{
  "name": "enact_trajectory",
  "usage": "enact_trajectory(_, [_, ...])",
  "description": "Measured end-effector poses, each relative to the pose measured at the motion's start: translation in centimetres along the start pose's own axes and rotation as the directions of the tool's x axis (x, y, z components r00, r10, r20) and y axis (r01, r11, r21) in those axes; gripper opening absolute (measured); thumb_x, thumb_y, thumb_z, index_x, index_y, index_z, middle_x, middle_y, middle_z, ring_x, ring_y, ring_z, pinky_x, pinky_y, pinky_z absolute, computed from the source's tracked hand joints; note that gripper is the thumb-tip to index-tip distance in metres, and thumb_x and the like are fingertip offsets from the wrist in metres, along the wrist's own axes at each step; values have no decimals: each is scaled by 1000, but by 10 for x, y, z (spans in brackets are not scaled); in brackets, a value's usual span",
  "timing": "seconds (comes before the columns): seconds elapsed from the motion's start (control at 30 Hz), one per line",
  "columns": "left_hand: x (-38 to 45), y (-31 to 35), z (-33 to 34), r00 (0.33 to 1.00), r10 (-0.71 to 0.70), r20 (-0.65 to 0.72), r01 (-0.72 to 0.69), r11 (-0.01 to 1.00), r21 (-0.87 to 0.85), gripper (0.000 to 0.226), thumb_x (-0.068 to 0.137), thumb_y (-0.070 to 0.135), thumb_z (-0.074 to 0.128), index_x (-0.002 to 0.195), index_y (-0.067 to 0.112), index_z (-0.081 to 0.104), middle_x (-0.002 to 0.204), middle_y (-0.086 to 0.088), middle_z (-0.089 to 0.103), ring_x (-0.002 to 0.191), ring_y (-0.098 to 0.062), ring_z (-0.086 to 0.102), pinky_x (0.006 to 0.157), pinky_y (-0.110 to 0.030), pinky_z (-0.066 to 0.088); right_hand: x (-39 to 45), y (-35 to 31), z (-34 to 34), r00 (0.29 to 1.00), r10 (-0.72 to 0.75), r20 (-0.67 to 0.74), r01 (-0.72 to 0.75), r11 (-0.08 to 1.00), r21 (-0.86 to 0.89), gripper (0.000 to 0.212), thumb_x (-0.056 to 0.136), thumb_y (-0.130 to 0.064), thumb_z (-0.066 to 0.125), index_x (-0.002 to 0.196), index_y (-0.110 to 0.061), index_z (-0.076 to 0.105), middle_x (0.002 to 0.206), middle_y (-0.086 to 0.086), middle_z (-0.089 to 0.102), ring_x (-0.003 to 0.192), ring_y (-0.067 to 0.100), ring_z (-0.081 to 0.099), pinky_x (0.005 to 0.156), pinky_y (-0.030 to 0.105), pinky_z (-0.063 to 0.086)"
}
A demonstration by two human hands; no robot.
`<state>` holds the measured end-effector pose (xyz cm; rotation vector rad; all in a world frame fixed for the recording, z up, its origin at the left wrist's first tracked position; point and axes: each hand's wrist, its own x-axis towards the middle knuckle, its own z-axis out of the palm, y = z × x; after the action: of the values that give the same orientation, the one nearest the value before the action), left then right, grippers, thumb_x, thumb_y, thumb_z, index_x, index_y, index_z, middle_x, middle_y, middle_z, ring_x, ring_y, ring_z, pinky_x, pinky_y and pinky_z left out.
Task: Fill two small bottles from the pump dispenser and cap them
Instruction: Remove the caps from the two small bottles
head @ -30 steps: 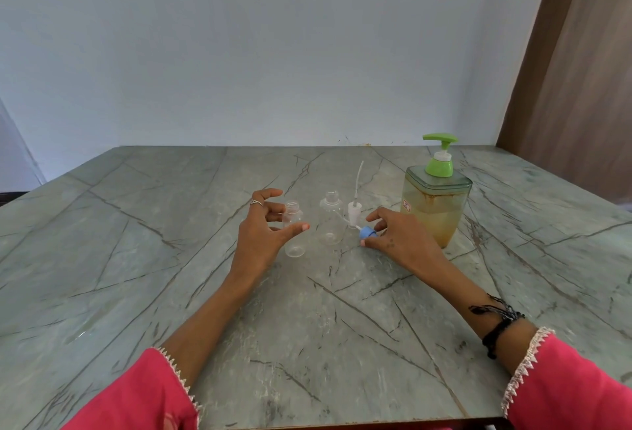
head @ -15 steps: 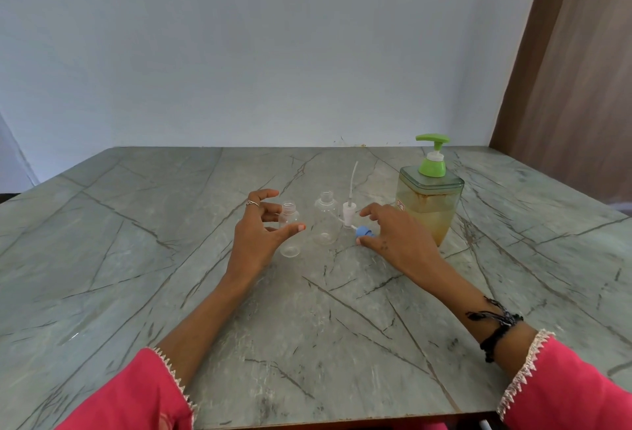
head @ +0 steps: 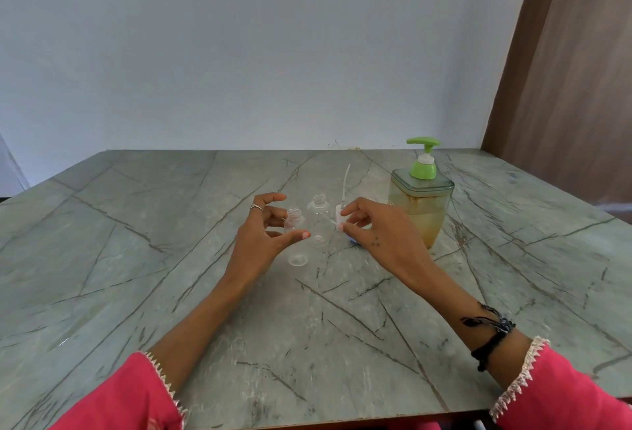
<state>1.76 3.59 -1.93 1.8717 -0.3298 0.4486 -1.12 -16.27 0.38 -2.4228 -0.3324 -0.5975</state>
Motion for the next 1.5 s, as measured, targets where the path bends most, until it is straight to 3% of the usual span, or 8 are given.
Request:
enact_trajectory(0.2, [-6, 5, 5, 997, 31, 69, -31, 1000, -2, 64, 62, 29, 80, 115, 29, 43, 96, 6, 60, 91, -10, 61, 70, -10, 50, -6, -7, 6, 1000, -9, 17, 7, 996, 94, 20, 88, -33, 65, 106, -25, 64, 95, -10, 67, 84, 5, 63, 78, 28, 54])
enact_trajectory(0.33, [-6, 4, 4, 998, 22, 62, -23, 1000, 18, 66, 60, 35, 77, 115, 27, 43, 103, -5, 61, 93, -19, 61, 76, -19, 51, -2, -7, 10, 1000, -6, -3, 6, 993, 114, 27, 89, -34, 64, 115, -27, 59, 105, -9, 63, 86, 6, 61, 79, 29, 52])
enact_trajectory(0.5, [-4, 1, 0, 999, 4, 39, -5, 1000, 21, 70, 56, 39, 76, 117, 27, 44, 102, -6, 61, 93, -18, 62, 72, -14, 48, 12, -12, 18, 1000, 7, -9, -6, 993, 122, 42, 88, -33, 65, 127, -24, 53, 118, -5, 58, 84, 5, 57, 82, 29, 49])
enact_trajectory(0.67, [-1, -2, -1, 1000, -4, -22, 5, 999, 52, 61, 66, 23, 80, 115, 27, 43, 98, 0, 59, 88, -12, 59, 68, -10, 45, 20, -17, 31, 1000, -17, 14, 16, 999, 47, 49, 89, -32, 63, 135, -21, 47, 128, 1, 52, 96, 18, 59, 84, 30, 47])
enact_trajectory(0.77, [0, -3, -4, 998, -4, -62, 7, 998, 55, 60, 67, 22, 80, 114, 27, 43, 95, 6, 58, 86, -7, 58, 66, -9, 44, 22, -19, 36, 1000, -27, 12, 27, 1000, -2, 47, 89, -33, 62, 132, -22, 47, 126, 2, 51, 90, 20, 61, 79, 32, 47])
enact_trajectory(1.0, [3, -6, -7, 996, -28, -88, 29, 999, 19, 57, 73, 20, 76, 120, 23, 44, 104, 1, 60, 95, -14, 59, 71, -8, 43, 17, -18, 33, 999, -43, 6, 43, 999, -32, 33, 90, -29, 63, 114, -18, 44, 112, 1, 60, 85, 19, 58, 65, 28, 36])
enact_trajectory(1.27, [4, -7, -4, 994, -60, -87, 59, 998, -18, 65, 71, 21, 77, 123, 25, 39, 110, 4, 53, 100, -13, 54, 71, -7, 40, 9, -16, 3, 996, -29, 79, 23, 997, 78, 55, 81, -34, 71, 122, -26, 36, 115, -1, 63, 78, 14, 57, 74, 36, 51])
enact_trajectory(1.5, [0, 6, -6, 986, 59, -156, -54, 998, 40, 77, 60, 34, 77, 126, 19, 40, 121, 4, 47, 109, -13, 48, 87, -17, 42, -10, -12, -23, 995, -10, 97, 5, 998, 56, 66, 78, -33, 74, 129, -29, 32, 107, -7, 59, 79, 11, 57, 71, 30, 50])
